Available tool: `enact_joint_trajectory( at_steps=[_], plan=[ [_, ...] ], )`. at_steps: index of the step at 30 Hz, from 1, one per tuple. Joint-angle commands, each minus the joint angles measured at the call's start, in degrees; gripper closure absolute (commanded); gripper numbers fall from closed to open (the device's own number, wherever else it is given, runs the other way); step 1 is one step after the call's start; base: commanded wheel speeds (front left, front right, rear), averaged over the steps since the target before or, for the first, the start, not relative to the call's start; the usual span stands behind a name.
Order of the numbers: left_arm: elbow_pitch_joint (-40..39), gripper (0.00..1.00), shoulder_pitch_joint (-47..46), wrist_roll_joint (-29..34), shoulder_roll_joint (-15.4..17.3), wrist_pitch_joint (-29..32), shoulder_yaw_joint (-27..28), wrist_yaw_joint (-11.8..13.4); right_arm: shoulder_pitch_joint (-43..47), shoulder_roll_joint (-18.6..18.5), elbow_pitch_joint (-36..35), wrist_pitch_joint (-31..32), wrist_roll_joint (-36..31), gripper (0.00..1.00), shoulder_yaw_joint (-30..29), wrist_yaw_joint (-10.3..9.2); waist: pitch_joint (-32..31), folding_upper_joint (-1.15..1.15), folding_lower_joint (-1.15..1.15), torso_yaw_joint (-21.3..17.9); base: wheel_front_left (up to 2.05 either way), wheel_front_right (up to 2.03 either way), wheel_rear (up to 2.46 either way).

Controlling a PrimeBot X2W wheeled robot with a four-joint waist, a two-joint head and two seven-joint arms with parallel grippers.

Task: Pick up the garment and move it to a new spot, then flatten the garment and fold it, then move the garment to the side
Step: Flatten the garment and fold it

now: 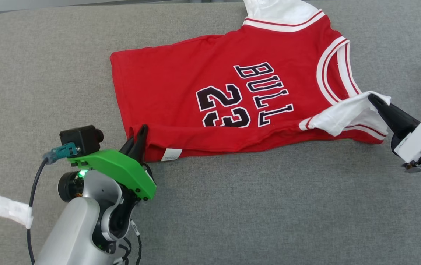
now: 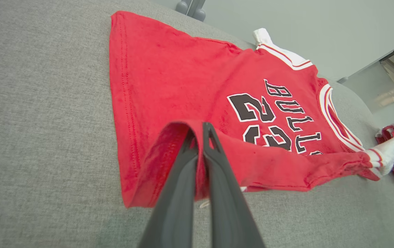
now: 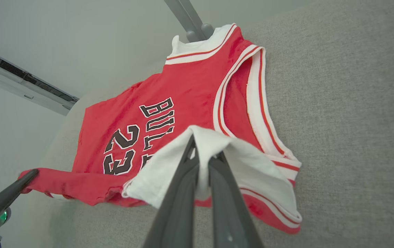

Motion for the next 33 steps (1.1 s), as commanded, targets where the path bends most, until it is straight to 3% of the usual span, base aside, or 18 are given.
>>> enact_joint_trajectory(
  at_steps=[1, 12, 13, 15, 19, 20, 22, 27, 33],
  plan=[
    [0.8, 1.0, -1.5, -0.6, 0.1, 0.5, 0.1, -0.1, -1.8, 0.2, 0.6, 0.3, -0.7, 1.0, 0.5, 0.01, 0.7, 0.0, 0.0, 0.4, 0.0, 0.0, 0.0],
    [9.0, 1.0, -8.3, -1.9, -2.4, 3.0, 0.3, 1.0, -12.5, -0.8, 8.9, -1.5, -6.3, 0.97, 7.9, 0.0, 3.2, 0.0, 0.0, 1.8, 0.0, 0.0, 0.0],
    [9.8, 1.0, -8.7, -1.8, -2.5, 2.9, 0.4, 1.1, -13.1, -1.0, 9.7, -1.8, -6.8, 0.73, 8.6, 0.0, 3.3, 0.0, 0.0, 1.8, 0.0, 0.0, 0.0],
    [11.5, 1.0, -9.3, -1.8, -2.9, 2.5, 0.4, 1.2, -14.4, -1.4, 10.8, -3.2, -7.3, 0.0, 10.7, 0.0, 3.6, 0.0, 0.0, 2.0, 0.0, 0.0, 0.0],
    [14.2, 1.0, -9.6, -2.6, -3.8, 1.1, 1.0, 1.0, -15.7, -2.2, 12.4, -8.7, -7.4, 0.0, 13.3, 0.0, 3.8, 0.0, 0.0, 2.3, 0.0, 0.0, 0.0],
    [14.5, 0.77, -9.4, -2.8, -4.1, 0.4, 1.2, 0.8, -15.8, -2.6, 12.6, -10.2, -7.5, 0.0, 14.0, 0.0, 3.7, 0.0, 0.0, 2.3, 0.0, 0.0, 0.0],
    [15.1, 0.0, -8.6, -2.6, -4.4, -1.5, 1.6, 0.6, -15.9, -3.6, 13.1, -13.2, -7.5, 0.0, 14.9, 0.0, 3.4, 0.0, 0.0, 2.2, 0.0, 0.0, 0.0],
    [13.0, 0.0, -3.8, -1.4, -3.3, -7.0, 2.9, 1.4, -12.4, -6.7, 11.0, -19.2, -9.1, 0.0, 18.0, 0.0, 2.0, 0.0, 0.0, 1.1, 0.0, 0.0, 0.0],
    [6.1, 0.0, 3.6, -1.9, -2.7, -8.2, 2.5, 1.9, -4.6, -10.7, 10.0, -19.9, -9.4, 0.0, 20.4, -0.01, 3.1, 0.0, 0.0, 0.2, 0.0, 0.0, 0.0]
  ],
)
